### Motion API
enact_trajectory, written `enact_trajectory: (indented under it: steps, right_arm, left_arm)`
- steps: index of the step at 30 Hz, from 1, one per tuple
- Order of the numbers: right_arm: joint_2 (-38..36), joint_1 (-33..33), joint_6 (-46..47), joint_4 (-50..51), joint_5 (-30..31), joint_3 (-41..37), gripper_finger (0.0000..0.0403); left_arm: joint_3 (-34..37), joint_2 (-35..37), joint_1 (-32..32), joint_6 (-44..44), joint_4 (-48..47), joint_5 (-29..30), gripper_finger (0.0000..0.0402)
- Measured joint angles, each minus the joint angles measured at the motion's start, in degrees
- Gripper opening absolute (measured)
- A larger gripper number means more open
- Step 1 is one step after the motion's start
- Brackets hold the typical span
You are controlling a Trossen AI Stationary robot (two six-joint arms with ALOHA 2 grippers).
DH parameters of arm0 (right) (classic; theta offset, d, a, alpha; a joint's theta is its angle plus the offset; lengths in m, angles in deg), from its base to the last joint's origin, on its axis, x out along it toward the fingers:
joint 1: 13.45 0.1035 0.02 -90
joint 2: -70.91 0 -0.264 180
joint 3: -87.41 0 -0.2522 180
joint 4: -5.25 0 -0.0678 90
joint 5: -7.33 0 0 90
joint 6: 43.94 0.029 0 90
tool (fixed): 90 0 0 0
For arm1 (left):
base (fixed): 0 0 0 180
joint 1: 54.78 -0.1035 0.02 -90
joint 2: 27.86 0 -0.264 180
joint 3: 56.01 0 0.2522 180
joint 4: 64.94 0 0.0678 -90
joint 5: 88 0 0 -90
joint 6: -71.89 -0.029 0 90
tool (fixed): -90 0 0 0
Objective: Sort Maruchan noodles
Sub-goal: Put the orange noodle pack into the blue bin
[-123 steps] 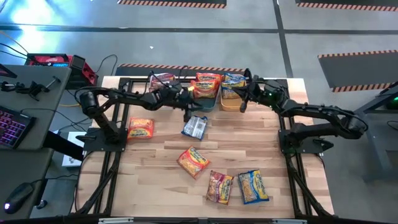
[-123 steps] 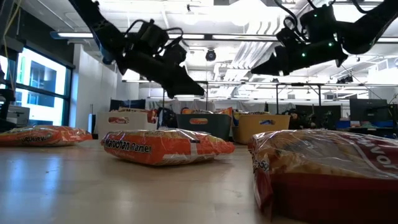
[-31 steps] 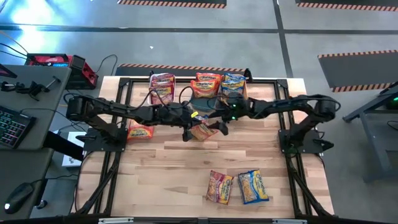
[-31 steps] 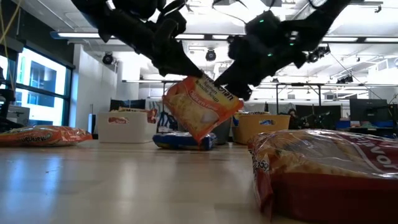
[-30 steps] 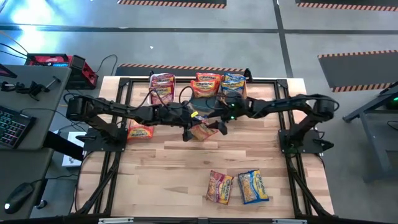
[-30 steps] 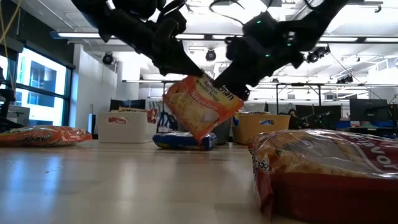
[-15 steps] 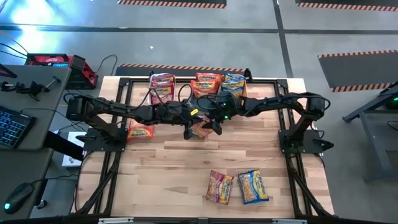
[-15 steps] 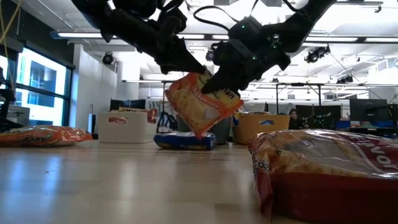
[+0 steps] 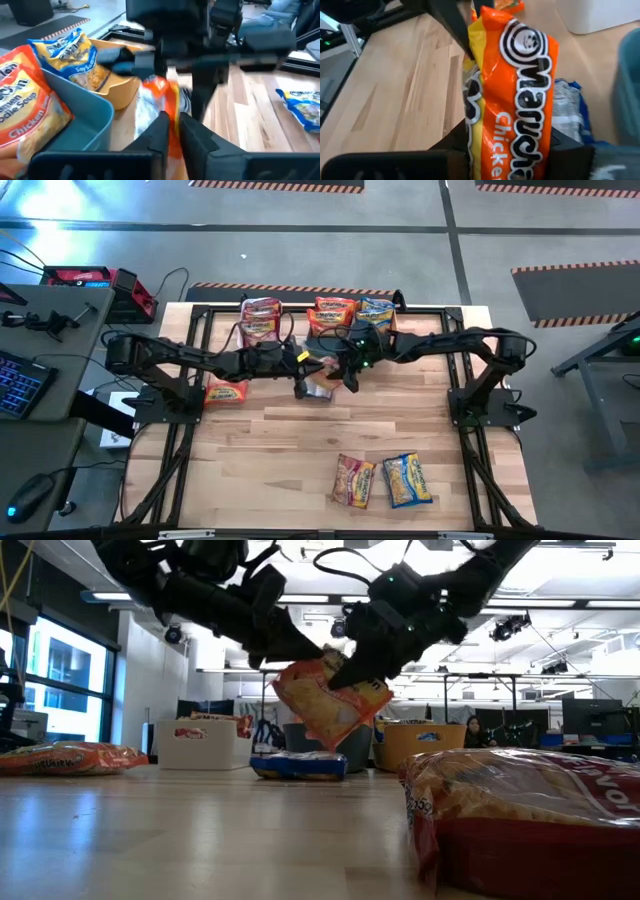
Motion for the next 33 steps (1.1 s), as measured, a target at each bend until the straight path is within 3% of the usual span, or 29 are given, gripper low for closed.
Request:
enact_trajectory:
  steps: [3, 9, 15, 23, 33]
  right_arm:
    - [-0.62, -0.94, -3.78, 8.55, 2.96, 4.63, 0.0093]
    - [-0.7, -2.43, -15.86, 27.12, 11.78, 17.49, 0.0094]
    - [1.18, -6.83, -25.35, 39.44, 16.52, 29.73, 0.0094]
    - [15.48, -10.98, -35.45, 56.67, 13.99, 47.31, 0.0094]
    - [34.98, -11.2, -41.49, 75.56, 12.72, 71.16, 0.0094]
  left_arm:
    - [1.44, 1.55, -0.51, -0.44, 0.06, 0.74, 0.0063]
    - [6.56, 6.84, -1.17, -2.62, -0.44, 7.79, 0.0122]
    - [12.92, 11.93, -2.24, -3.25, 4.74, 11.47, 0.0152]
    - [17.95, 12.56, -5.0, -2.1, 10.04, 11.53, 0.015]
    - [17.99, 12.51, -5.4, -1.51, 8.59, 10.12, 0.0147]
